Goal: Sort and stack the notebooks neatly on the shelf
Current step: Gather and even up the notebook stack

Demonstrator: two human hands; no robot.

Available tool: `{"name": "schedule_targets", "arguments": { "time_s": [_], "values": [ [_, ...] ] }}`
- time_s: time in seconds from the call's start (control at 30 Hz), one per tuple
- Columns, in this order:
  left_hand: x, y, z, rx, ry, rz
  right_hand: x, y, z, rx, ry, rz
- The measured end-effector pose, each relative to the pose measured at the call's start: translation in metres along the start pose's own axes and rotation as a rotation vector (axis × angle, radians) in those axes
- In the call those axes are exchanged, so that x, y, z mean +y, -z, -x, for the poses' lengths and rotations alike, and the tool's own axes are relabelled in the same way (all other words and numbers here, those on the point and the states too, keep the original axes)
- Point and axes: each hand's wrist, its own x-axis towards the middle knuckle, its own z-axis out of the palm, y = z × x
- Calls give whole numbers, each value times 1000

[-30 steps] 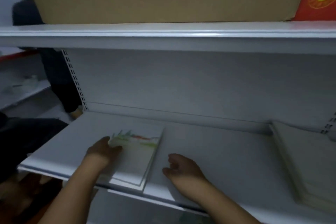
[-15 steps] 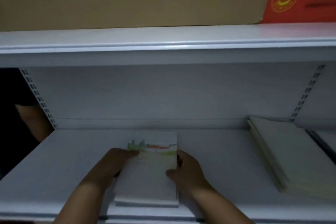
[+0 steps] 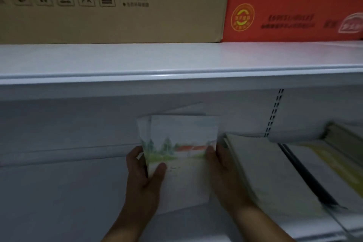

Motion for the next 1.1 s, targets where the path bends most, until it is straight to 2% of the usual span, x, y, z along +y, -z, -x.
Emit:
{"name": "schedule_targets", "arguments": {
  "time_s": [0.17, 0.3, 0.4, 0.53, 0.67, 0.77, 0.93, 0.97, 1.03, 1.1],
  "values": [
    [-12, -10, 19, 47, -85, 71, 8, 0, 21, 95, 138, 21],
    [-15, -6, 24, 60, -70, 4, 26, -2, 24, 114, 123, 15],
    [-9, -7, 25, 66, -52, -92, 37, 3, 23, 126, 183, 82],
    [-16, -12, 29, 120, 23, -8, 45, 6, 25, 107, 198, 86],
    [-22, -14, 33, 131, 122, -11, 46, 9, 26, 66, 136, 116],
    [-16, -19, 31, 137, 143, -36, 49, 7, 23, 116, 114, 194],
    [-5, -30, 33, 267, 162, -22, 31, 4, 31, 184, 106, 192],
    [0, -32, 35, 248, 172, -38, 29, 6, 35, 178, 70, 156],
    [0, -36, 40, 199, 78, -128, 27, 7, 39, 148, -11, 92],
    [1, -34, 45, 159, 101, -137, 28, 10, 44, 118, -38, 58]
  ]
}}
